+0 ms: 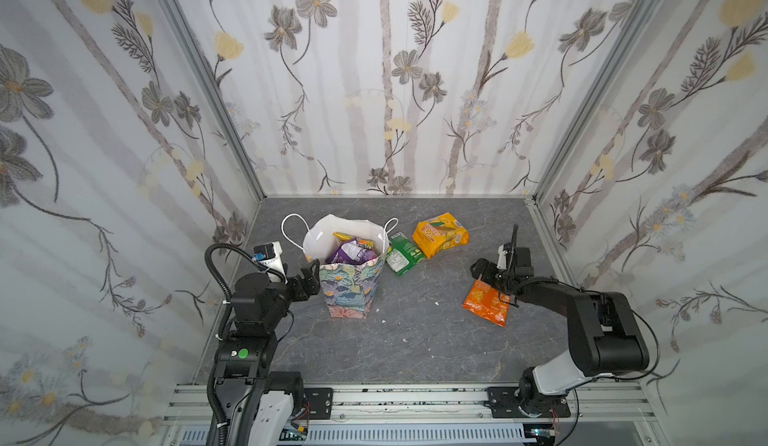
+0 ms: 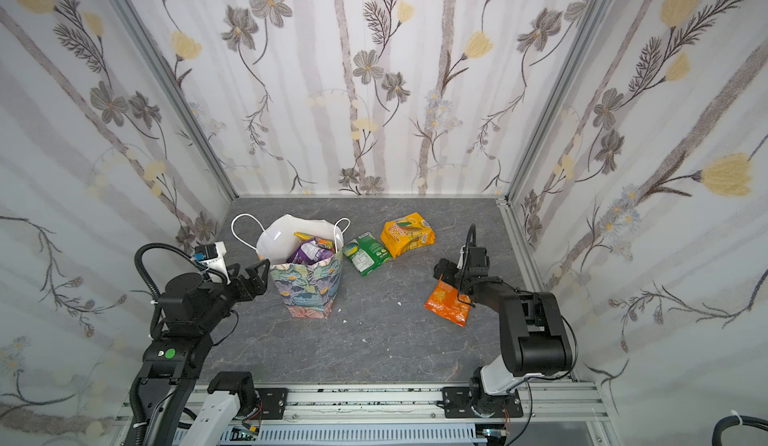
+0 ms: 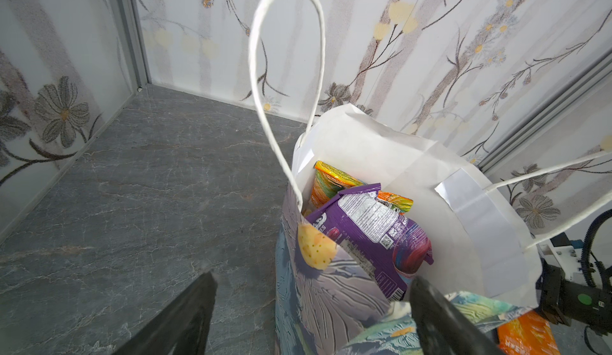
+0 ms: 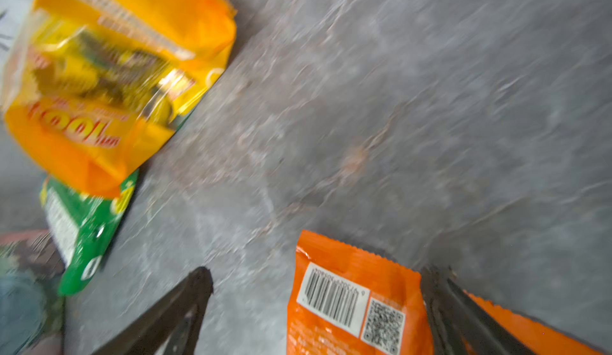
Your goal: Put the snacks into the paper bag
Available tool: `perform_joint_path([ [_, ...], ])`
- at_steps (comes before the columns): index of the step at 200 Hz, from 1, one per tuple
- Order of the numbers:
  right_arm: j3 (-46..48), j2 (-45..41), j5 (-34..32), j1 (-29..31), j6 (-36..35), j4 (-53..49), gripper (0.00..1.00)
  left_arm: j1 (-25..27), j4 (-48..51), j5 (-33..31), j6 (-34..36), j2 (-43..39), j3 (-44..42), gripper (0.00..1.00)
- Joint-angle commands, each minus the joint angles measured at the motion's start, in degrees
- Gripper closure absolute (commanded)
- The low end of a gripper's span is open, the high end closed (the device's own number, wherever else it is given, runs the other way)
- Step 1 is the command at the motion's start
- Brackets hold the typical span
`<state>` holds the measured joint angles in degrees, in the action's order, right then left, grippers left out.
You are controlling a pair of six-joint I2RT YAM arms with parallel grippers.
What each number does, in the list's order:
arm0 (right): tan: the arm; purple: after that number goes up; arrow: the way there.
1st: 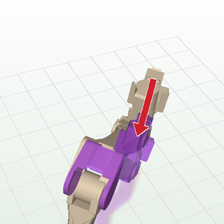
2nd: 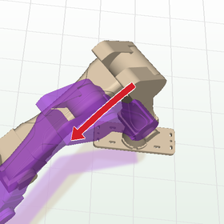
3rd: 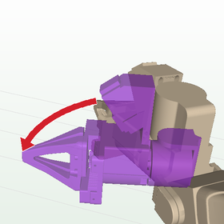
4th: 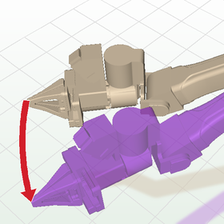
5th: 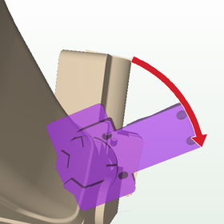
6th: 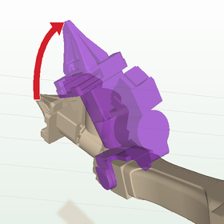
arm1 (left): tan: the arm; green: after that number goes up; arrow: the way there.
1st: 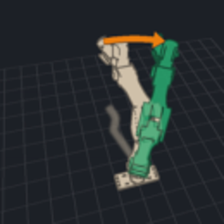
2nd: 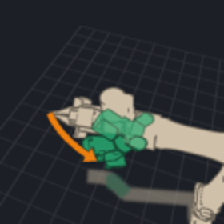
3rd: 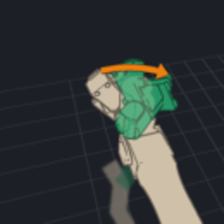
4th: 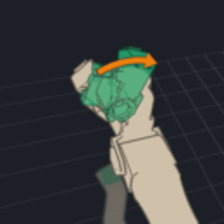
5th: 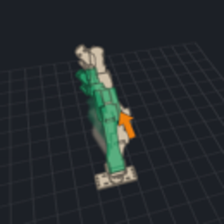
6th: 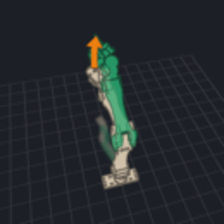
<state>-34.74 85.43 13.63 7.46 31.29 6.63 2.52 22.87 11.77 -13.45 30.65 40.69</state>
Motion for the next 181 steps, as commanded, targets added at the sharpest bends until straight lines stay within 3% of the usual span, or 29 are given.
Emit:
perform_joint_path([
  [1,0.74,-4.13,0.84,4.14,3.85,-2.16,0.03,-0.06,-1.56,-0.26,0.71,0.02,-0.12,0.09],
  [21,-0.40,-9.07,-3.36,6.23,3.84,-7.06,0.03,-0.06,-1.55,-0.21,0.75,0.24,-0.14,0.09],
  [45,2.02,-15.53,-7.80,3.39,5.40,-8.13,0.02,-0.06,-1.58,-0.17,0.79,0.24,-0.12,0.10],
  [78,6.74,-20.73,-2.76,-3.09,9.21,-8.04,0.06,-0.07,-1.60,-0.06,0.80,0.11,-0.15,0.09],
  [99,8.44,-22.75,-1.82,-3.25,10.34,-9.54,0.09,-0.06,-1.59,-0.08,0.80,0.11,-0.11,0.09],
  [149,9.60,-23.84,-6.38,-3.60,10.64,-18.30,0.09,-0.06,-1.60,0.62,0.88,-0.15,-0.24,0.10],
  [181,11.94,-23.78,-3.86,-3.60,13.27,-17.60,0.08,-0.06,-1.91,0.45,1.05,-0.26,-0.28,0.09],
])
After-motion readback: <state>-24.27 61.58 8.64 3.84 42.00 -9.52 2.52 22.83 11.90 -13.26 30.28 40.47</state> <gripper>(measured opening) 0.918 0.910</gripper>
